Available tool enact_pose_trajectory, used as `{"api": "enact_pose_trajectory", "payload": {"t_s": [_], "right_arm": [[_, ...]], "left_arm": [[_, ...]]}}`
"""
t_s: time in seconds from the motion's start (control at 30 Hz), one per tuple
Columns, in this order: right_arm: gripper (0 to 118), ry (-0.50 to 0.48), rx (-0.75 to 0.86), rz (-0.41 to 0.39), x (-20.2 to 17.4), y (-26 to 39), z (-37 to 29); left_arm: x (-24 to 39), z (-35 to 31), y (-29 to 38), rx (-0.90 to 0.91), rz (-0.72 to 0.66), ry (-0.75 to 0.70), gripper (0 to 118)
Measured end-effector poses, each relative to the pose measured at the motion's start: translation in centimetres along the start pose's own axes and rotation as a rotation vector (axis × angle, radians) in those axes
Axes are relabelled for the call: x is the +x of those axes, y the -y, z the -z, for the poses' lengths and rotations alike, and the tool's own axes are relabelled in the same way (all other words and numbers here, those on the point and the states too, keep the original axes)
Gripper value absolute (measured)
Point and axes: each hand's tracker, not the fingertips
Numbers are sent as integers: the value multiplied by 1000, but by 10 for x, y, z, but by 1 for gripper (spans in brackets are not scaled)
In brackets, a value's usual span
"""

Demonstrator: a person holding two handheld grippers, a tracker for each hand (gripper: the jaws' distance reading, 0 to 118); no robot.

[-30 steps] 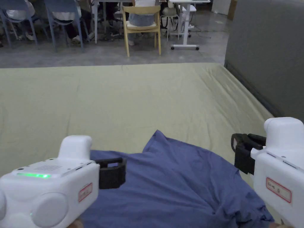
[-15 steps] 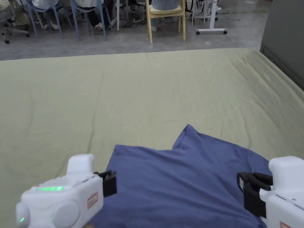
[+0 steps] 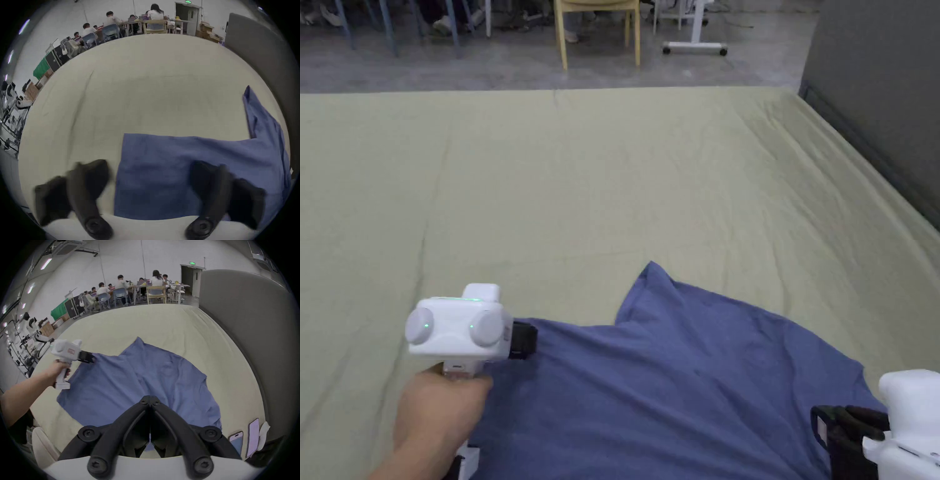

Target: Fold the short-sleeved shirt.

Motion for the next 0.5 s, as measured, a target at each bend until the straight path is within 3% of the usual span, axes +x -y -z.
{"api": "enact_pose_trajectory", "payload": {"t_s": [0.03, 0.07, 0.17, 0.23, 0.3, 0.33, 0.37, 0.5], "right_arm": [[2, 39, -14, -8, 5, -1, 5], [2, 79, -23, -22, 12, -3, 11], [2, 135, -37, -45, 37, -18, 32], [3, 164, -6, -49, 54, -35, 48], [8, 129, -10, -41, 74, -53, 76], [41, 119, -76, -32, 82, -62, 94], [115, 133, -187, -9, 92, -71, 119], [115, 66, -337, 23, 119, -77, 177]], "left_arm": [[1, -8, 1, 37, -10, 50, 45], [12, -30, 8, 100, 32, 13, 0], [23, -50, 24, 136, 152, 15, 0], [14, -65, 26, 147, 117, 96, 0], [6, -86, 36, 173, 36, 123, 0], [-4, -92, 33, 180, 4, 143, 0], [-8, -103, 39, 195, -25, 161, 0], [-24, -127, 53, 201, -49, 161, 0]]}}
